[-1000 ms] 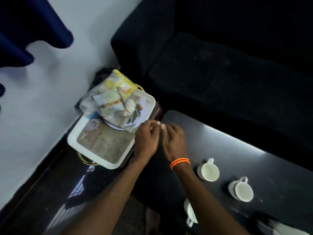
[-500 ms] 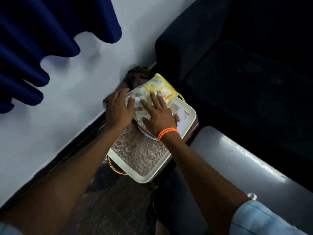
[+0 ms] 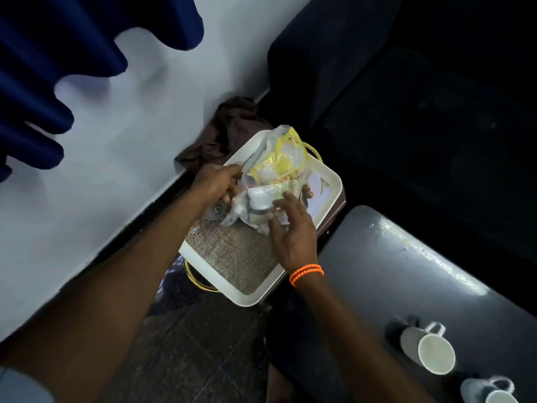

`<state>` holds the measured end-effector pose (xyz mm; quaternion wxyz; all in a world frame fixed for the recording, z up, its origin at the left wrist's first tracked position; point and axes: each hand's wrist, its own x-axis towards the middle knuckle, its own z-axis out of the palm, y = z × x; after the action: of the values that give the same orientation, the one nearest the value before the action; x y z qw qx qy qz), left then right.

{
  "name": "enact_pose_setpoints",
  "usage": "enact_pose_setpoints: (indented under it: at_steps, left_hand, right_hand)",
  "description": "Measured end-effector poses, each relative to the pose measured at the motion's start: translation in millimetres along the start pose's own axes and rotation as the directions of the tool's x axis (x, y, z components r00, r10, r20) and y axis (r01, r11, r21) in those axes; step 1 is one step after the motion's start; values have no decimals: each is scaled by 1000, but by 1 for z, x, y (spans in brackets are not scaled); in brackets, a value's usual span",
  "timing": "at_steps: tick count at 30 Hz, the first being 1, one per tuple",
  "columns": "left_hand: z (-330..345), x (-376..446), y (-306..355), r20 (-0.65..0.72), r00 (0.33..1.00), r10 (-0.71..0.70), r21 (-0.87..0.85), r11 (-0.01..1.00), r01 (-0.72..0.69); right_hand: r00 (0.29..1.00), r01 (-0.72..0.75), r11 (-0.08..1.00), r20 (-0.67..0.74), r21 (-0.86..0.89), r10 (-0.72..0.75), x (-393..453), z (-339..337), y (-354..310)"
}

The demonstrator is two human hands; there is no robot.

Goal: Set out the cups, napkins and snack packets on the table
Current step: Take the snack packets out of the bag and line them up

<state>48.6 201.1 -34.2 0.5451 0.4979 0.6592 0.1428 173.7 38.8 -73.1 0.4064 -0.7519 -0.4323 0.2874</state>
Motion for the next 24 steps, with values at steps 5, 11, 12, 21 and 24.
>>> enact_pose_setpoints:
  at_steps: [5, 11, 12, 21, 24]
  left_hand:
    - [22, 4, -16, -58, 994, 91, 61, 994, -87]
    - [51, -8, -20, -16, 989, 145, -4, 989, -145]
    - [54, -12, -17, 88, 989, 118, -35, 993, -115]
    - [98, -77, -7, 70, 873, 482, 158, 859, -487]
    - [118, -104, -16, 25, 774, 633, 239, 748, -619]
  right_hand:
    - [907, -389, 833, 5, 393, 421, 6, -30, -5]
    - [779, -604, 472, 349, 643, 521, 26, -42, -5]
    - [776, -604, 433, 369, 669, 511, 27, -43, -4]
    - [846, -443, 46, 400, 895, 353, 4, -73, 28]
    - [881, -387, 14, 366, 922, 299, -14, -84, 43]
